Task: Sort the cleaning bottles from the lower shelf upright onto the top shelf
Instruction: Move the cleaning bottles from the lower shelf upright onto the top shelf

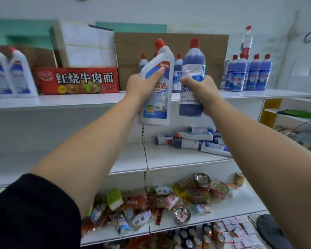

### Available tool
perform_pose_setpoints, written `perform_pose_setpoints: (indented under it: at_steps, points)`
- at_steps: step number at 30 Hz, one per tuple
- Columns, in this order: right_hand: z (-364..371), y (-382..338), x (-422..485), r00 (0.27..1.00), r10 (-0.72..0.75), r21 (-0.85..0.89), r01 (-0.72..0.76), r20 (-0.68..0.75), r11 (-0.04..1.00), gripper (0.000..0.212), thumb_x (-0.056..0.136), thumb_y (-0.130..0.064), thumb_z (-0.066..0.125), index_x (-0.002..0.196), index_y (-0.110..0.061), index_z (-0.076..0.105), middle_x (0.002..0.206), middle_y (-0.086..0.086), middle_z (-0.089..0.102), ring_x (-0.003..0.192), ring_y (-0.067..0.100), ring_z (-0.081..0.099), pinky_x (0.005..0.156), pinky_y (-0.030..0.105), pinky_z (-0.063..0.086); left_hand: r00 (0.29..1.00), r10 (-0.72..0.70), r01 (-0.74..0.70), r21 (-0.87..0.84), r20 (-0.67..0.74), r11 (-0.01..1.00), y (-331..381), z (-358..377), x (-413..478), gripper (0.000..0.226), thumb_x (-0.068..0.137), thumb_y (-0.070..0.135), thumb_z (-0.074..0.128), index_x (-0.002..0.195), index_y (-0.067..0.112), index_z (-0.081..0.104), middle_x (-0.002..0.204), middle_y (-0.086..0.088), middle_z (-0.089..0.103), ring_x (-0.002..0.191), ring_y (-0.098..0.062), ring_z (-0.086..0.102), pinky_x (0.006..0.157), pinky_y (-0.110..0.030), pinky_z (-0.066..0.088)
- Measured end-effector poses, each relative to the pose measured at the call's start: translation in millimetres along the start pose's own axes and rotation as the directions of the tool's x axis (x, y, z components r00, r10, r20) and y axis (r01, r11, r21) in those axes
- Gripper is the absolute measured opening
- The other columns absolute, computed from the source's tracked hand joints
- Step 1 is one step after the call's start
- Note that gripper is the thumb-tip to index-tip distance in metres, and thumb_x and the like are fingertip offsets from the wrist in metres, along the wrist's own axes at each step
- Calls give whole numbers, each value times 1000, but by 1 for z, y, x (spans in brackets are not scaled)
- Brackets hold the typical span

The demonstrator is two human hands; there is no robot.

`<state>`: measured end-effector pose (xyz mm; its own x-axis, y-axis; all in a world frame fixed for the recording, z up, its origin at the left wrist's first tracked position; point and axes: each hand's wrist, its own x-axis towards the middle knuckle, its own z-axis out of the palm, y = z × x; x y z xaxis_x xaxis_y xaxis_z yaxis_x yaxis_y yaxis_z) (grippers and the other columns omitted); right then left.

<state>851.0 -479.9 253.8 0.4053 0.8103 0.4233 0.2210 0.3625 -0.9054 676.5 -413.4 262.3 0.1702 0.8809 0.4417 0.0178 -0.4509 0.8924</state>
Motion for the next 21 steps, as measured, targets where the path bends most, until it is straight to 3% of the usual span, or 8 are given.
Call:
perform_pose_setpoints:
  at_steps: [2, 6, 9, 12, 18, 21]
  points:
    - [9, 1, 18, 1000, 3, 8, -3, 3, 1000, 72, 68, -38, 83, 129, -11, 54, 109, 10, 73, 88, 20, 76, 70, 35, 64, 999, 29, -29, 29, -18, 999, -1, -4, 16, 38, 81, 56, 76, 91, 20, 71, 87, 2, 77, 74, -14, 76, 74, -33, 63]
    - [27, 7, 60, 999, -49, 31, 48, 3, 998, 57, 80, -27, 80, 127, -13, 49, 109, 7, 70, 87, 17, 75, 58, 24, 59, 994, 69, -62, 77, -86, 995, -9, -9, 57, 40, 79, 58, 76, 89, 20, 72, 88, 2, 78, 75, -14, 76, 78, -37, 63]
    - [39, 16, 98, 996, -86, 66, 85, 4, 994, 57, 81, -26, 79, 124, -19, 44, 113, 6, 66, 93, 19, 72, 67, 29, 61, 985, 98, -79, 136, -144, 988, -17, -12, 91, 41, 78, 61, 74, 87, 21, 69, 86, 3, 76, 76, -14, 75, 76, -35, 62]
    - [50, 29, 137, 993, -113, 67, 110, 33, 992, 62, 68, -36, 83, 118, -24, 48, 112, 7, 67, 97, 23, 72, 80, 41, 62, 974, 106, -77, 146, -200, 986, -28, -15, 124, 38, 79, 58, 75, 85, 21, 69, 84, 4, 75, 76, -14, 74, 77, -35, 62]
    - [74, 55, 207, 986, -126, -23, 130, 109, 991, 62, 69, -39, 88, 120, -22, 56, 108, -2, 70, 100, 20, 70, 89, 45, 58, 944, 123, -70, 177, -306, 982, -50, -30, 185, 40, 76, 61, 75, 88, 23, 70, 87, 3, 77, 79, -16, 75, 82, -42, 62]
    - [87, 69, 237, 984, -100, -62, 110, 147, 992, 46, 76, -33, 86, 113, -19, 63, 103, -4, 71, 97, 18, 70, 86, 39, 58, 936, 119, -53, 202, -331, 978, -60, -38, 211, 41, 75, 62, 75, 88, 24, 69, 87, 4, 76, 79, -15, 75, 81, -41, 62]
